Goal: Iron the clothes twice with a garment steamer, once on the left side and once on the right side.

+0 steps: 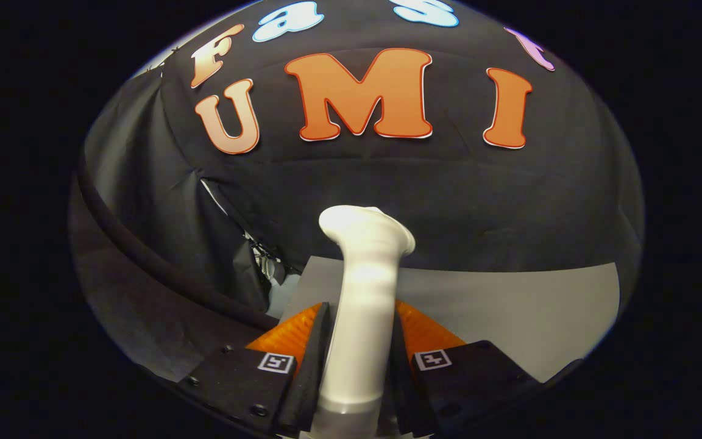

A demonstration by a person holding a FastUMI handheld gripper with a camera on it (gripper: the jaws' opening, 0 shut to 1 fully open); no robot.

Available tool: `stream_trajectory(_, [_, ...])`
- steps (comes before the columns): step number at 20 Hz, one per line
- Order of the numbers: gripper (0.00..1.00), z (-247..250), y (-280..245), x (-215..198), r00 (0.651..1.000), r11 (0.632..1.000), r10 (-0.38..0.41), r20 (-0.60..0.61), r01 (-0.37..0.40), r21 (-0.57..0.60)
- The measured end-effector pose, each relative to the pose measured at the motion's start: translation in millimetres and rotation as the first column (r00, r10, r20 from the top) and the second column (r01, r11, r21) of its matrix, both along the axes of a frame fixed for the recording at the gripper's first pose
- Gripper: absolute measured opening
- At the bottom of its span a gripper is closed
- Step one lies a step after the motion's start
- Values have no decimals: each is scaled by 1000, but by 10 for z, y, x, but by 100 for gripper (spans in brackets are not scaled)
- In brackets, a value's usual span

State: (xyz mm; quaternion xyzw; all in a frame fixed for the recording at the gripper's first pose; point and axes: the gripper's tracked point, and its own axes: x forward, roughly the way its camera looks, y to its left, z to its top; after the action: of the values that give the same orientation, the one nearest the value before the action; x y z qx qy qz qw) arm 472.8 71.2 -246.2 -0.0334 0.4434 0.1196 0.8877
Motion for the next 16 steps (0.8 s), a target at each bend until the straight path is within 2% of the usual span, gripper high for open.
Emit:
stream_trajectory(2, [52, 15, -16, -35, 999, 1000, 8, 31, -8, -11])
stream_trajectory(7, [51, 431, -143, -129, 985, 999, -31, 170, 34, -13])
stream_trajectory(12, [51, 932, -374, -457, 948, 998, -7, 320, 29, -63])
stream_trajectory(16, [51, 1324, -471, -913, 901, 997, -61, 430, 74, -14])
